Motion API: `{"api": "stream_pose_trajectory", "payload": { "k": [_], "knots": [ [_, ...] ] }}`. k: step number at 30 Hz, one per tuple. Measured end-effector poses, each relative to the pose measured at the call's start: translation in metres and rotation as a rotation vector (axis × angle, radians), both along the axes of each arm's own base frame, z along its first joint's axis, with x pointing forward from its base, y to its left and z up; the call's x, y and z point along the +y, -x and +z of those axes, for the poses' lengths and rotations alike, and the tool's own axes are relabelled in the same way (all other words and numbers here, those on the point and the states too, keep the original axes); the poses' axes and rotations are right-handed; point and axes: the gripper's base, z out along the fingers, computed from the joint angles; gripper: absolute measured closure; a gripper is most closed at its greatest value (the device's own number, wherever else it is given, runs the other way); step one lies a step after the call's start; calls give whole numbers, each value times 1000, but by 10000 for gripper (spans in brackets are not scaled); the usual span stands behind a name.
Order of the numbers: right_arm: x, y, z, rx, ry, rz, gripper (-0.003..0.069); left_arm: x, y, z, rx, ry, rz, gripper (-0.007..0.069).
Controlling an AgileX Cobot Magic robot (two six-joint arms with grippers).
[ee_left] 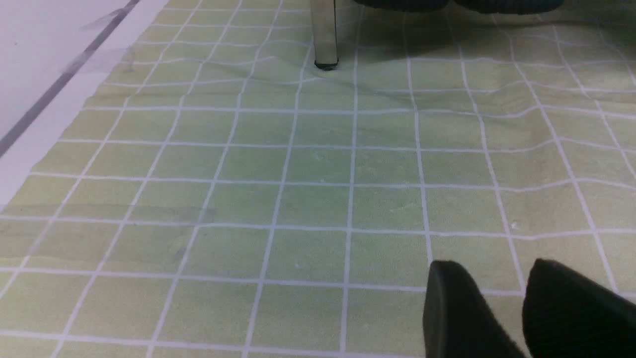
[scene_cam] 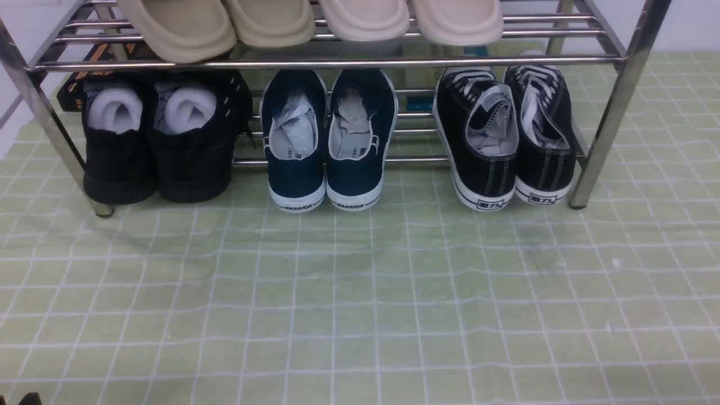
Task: Take the shoes off the shelf with your hand from the green coffee tablecloth.
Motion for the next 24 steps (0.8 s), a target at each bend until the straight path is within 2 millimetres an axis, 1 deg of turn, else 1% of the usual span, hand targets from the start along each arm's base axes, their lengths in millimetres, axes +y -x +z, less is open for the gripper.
{"api": "stream_pose_trajectory", "payload": {
  "k": [19,24],
  "knots": [
    [0,0,0,0,0,0,421,0,0,0,0,0,0,384],
    [-1,0,0,0,34,-3,421,0,0,0,0,0,0,384]
  ]
}}
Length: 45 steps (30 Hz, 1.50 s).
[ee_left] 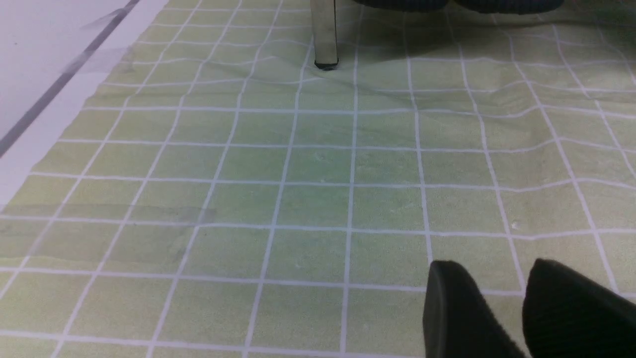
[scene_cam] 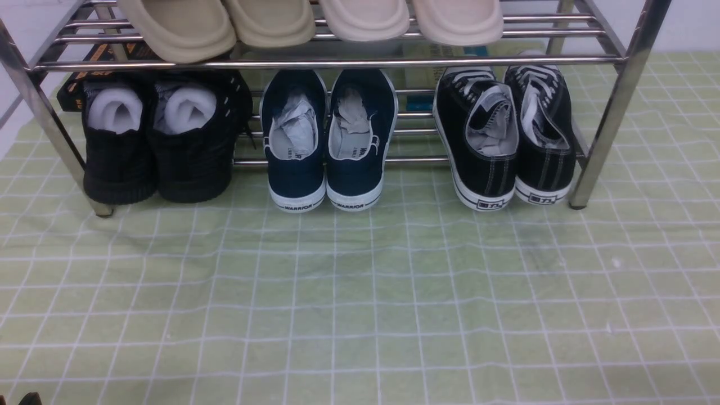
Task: Take the shoes off the shelf with your hand from the green coffee tablecloth.
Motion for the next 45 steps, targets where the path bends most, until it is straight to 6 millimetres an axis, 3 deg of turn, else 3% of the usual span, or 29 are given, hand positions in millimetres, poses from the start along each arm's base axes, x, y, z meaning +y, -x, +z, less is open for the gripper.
{"api": "stream_pose_trajectory", "payload": {
  "k": [4,5,7,8,9,11,15,20,23,24,26,29,31,34,37,41,43,45],
  "knots": [
    [0,0,1,-12,-23,-10,421,0,0,0,0,0,0,384],
    [3,-1,2,-27,-205,-29,421,0,0,0,0,0,0,384],
    [5,-1,2,-40,-354,-46,421,0,0,0,0,0,0,384],
    [9,-2,4,-52,-608,-68,421,0,0,0,0,0,0,384],
    [10,-2,4,-51,-649,-75,421,0,0,0,0,0,0,384],
    [14,-2,8,-57,-934,-96,421,0,0,0,0,0,0,384],
    [17,-2,10,-50,-1129,-105,421,0,0,0,0,0,0,384],
    [19,-2,13,-40,-1165,-94,421,0,0,0,0,0,0,384],
    [22,5,47,-96,-1014,26,421,0,0,0,0,0,0,384],
    [22,5,50,-106,-1001,34,421,0,0,0,0,0,0,384],
    [22,15,98,-259,-761,136,447,0,0,0,0,0,0,384],
    [23,16,128,-302,-614,173,491,0,0,0,0,0,0,384],
    [26,5,150,-221,-470,217,578,0,0,0,0,0,0,384],
    [34,-23,158,32,-418,267,666,0,0,0,0,0,0,384],
    [38,-48,154,242,-412,293,671,0,0,0,0,0,0,384],
    [46,-114,130,733,-447,343,662,0,0,0,0,0,0,384],
    [49,-139,123,881,-462,379,659,0,0,0,0,0,0,384],
    [52,-152,117,953,-466,414,659,0,0,0,0,0,0,384]
  ]
}}
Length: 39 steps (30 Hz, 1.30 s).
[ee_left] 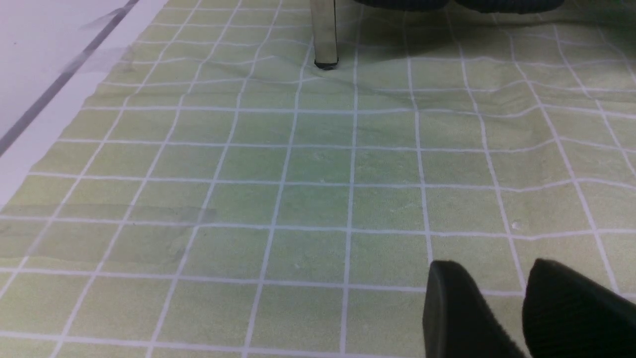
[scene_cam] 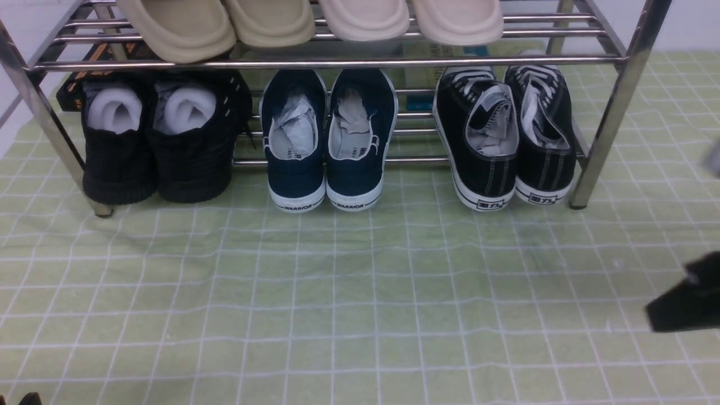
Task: Take the shoes off the shelf with your hand from the green coffee tablecloth.
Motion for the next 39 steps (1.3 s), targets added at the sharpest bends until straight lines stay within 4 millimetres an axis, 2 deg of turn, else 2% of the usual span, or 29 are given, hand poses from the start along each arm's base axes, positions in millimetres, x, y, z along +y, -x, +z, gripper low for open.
{"api": "stream_pose_trajectory", "payload": {
  "k": [2,3,4,5,6,9,10,14,16,19,24,32,36,39],
  "knots": [
    [15,-37,-15,106,-42,108,659,0,0,0,0,0,0,384],
    [17,-37,-13,96,-44,115,659,0,0,0,0,0,0,384],
    [32,-56,-20,120,-58,167,658,0,0,0,0,0,0,384],
    [37,-60,-21,123,-60,181,657,0,0,0,0,0,0,384],
    [63,-76,-23,128,-52,261,657,0,0,0,0,0,0,384],
    [89,-83,-17,108,-15,326,657,0,0,0,1,0,0,384],
    [102,-85,-5,77,14,346,657,0,0,0,1,0,0,384],
    [125,-85,30,-30,140,367,657,0,0,0,1,0,0,384],
    [129,-86,45,-76,192,334,655,0,0,0,1,-1,0,384],
    [132,-92,57,-152,247,250,640,0,0,0,1,-1,0,384],
    [133,-110,56,-233,285,154,574,0,0,0,1,-2,-1,384],
    [141,-150,24,-338,387,132,293,0,0,0,1,-3,-1,384],
    [144,-164,11,-404,428,132,229,0,0,0,1,-3,-1,384],
    [147,-175,0,-440,455,139,215,0,0,0,1,-3,-1,384]
  ]
}}
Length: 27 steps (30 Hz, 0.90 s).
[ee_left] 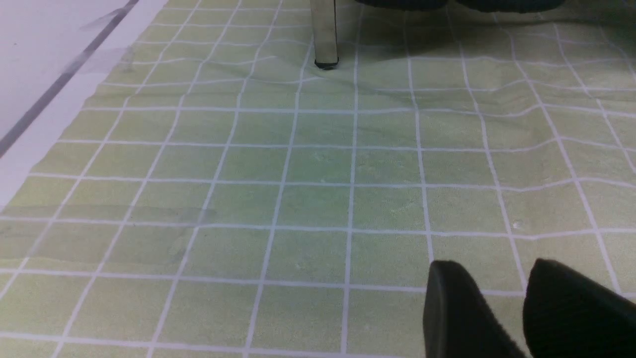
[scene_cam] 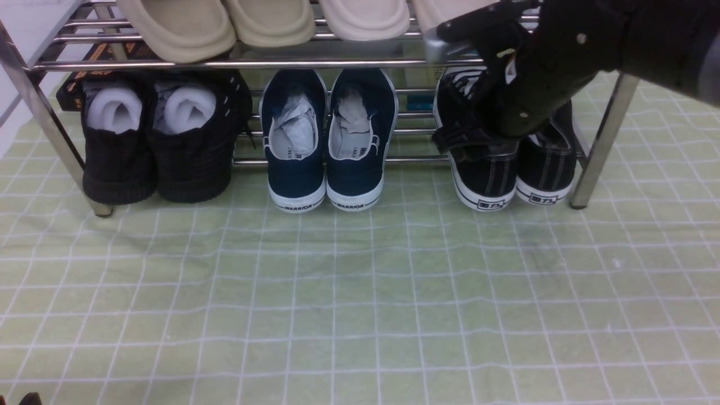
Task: Take the shoes off the shelf with your hand from the green coffee tablecloth.
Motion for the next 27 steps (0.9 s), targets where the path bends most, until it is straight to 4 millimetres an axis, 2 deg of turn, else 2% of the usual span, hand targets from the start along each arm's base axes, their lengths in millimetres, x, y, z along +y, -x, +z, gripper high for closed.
{"api": "stream_pose_trajectory", "payload": {
  "k": [4,8,10,13,14,15,16,17,22,27],
  "knots": [
    [4,-9,-15,-11,13,7,216,0,0,0,0,0,0,384],
    [8,-17,-30,-13,20,13,249,0,0,0,0,0,0,384],
    [8,-20,-38,-11,40,19,318,0,0,0,0,0,0,384],
    [8,-21,-40,-16,61,24,496,0,0,0,0,0,0,384],
    [7,-21,-40,-15,61,23,496,0,0,0,0,0,0,384],
    [7,-19,-37,-12,59,20,605,0,0,0,0,0,0,384],
    [8,-19,-37,-13,58,21,614,0,0,0,0,0,0,384],
    [8,-14,-34,11,61,19,654,0,0,0,0,0,0,384],
    [14,7,-15,65,62,47,657,0,0,0,0,-1,0,384],
    [14,39,24,80,36,74,657,0,0,0,0,-1,0,384]
  ]
}}
